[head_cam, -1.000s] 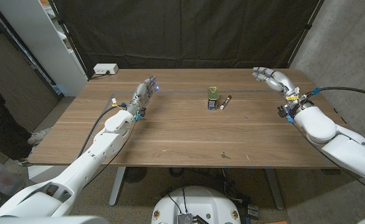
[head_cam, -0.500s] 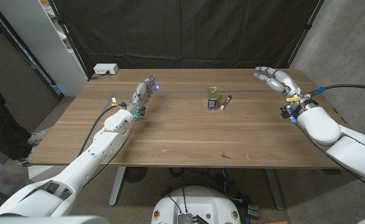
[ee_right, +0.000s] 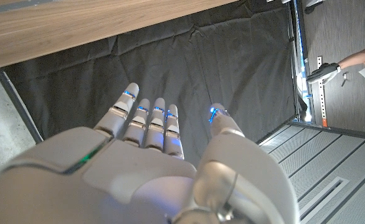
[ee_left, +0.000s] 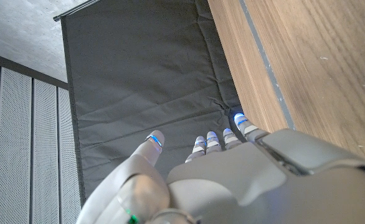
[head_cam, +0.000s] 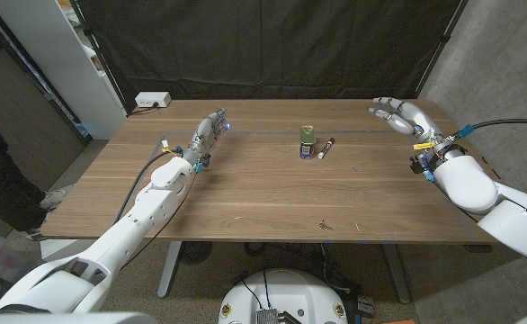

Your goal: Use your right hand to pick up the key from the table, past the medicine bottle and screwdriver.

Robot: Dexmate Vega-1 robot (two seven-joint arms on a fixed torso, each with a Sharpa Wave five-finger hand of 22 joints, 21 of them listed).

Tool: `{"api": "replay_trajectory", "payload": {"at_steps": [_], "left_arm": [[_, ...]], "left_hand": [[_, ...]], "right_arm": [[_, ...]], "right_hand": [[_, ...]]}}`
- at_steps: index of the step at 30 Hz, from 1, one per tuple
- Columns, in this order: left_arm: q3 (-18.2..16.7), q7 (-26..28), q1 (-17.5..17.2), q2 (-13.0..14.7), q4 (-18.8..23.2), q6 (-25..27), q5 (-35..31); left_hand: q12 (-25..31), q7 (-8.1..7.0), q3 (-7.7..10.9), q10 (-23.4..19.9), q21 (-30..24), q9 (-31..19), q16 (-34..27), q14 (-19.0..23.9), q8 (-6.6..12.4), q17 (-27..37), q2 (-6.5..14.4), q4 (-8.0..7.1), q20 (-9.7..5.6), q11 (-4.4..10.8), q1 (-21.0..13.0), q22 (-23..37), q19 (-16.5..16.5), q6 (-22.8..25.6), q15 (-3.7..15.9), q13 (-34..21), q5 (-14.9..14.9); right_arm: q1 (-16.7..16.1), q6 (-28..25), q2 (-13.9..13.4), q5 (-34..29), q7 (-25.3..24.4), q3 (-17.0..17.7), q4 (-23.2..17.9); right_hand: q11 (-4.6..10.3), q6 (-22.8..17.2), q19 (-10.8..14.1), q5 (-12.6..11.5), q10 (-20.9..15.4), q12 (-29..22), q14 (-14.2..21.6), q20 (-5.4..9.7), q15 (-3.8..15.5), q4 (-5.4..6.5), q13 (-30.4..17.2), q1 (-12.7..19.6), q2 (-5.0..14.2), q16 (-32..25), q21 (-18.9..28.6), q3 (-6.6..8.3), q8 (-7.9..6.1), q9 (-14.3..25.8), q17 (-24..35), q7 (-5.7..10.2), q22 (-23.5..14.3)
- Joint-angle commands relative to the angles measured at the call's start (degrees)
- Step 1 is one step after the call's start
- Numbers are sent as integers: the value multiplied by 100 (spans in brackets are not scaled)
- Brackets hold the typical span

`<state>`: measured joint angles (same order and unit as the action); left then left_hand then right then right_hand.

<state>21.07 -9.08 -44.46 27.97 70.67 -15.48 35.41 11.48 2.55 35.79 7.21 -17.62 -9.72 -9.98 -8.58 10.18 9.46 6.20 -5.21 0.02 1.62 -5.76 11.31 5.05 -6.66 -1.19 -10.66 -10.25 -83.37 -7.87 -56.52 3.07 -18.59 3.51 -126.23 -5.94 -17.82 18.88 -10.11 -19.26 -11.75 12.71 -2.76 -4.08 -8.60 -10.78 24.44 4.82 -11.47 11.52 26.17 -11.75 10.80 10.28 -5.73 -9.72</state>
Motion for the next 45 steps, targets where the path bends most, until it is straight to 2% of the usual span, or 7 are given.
{"api": "replay_trajectory", "payload": {"at_steps": [1,13,19,33,45], "left_arm": [[21,-73,85,-41,-121,-6,-21],[44,-142,173,-96,-241,-28,-42],[60,-161,208,-117,-272,-27,-61],[91,-138,204,-122,-207,7,-101],[108,-111,156,-93,-90,32,-117]], "left_hand": [[17,-19,17,37,5,-21,-15,-34,18,21,216,-14,36,-39,-43,15,8,-5,-28,-19,-16],[18,-12,16,37,9,-22,-14,-39,20,21,215,-14,37,-52,-43,15,9,-1,-32,-19,-16],[18,-17,15,37,11,-22,-14,-39,20,21,214,-14,41,-50,-43,15,10,0,-30,-19,-16],[21,-21,13,31,14,-22,-17,-34,23,21,212,-16,39,-50,-41,15,10,9,-33,-19,-16],[21,-26,10,29,17,-22,-16,-38,23,22,210,-18,38,-39,-38,15,9,11,-27,-18,-16]], "right_arm": [[-323,-420,90,-345,215,335,-389],[-736,-630,235,-664,553,762,-681],[-936,-378,352,-784,784,1006,-669],[-1305,-393,630,-1171,1319,1421,-920],[-1625,-207,874,-1537,1839,1800,-1148]], "right_hand": [[22,-37,32,9,23,-9,17,-15,-28,1,-30,-14,-77,8,1,-39,-21,16,12,7,-31],[39,-16,22,1,60,13,2,-21,-19,-11,-33,0,-93,21,-5,-57,-3,17,10,26,-31],[46,-29,35,-5,53,13,19,-17,-9,-21,-34,13,-108,18,-1,-65,-5,18,8,32,-31],[62,-85,64,-25,27,10,45,10,21,-50,-37,73,-119,19,5,-65,-18,20,4,45,-29],[74,-200,118,-41,-88,-24,145,20,46,-59,-43,96,-183,-4,16,-107,-51,28,2,73,-27]]}}
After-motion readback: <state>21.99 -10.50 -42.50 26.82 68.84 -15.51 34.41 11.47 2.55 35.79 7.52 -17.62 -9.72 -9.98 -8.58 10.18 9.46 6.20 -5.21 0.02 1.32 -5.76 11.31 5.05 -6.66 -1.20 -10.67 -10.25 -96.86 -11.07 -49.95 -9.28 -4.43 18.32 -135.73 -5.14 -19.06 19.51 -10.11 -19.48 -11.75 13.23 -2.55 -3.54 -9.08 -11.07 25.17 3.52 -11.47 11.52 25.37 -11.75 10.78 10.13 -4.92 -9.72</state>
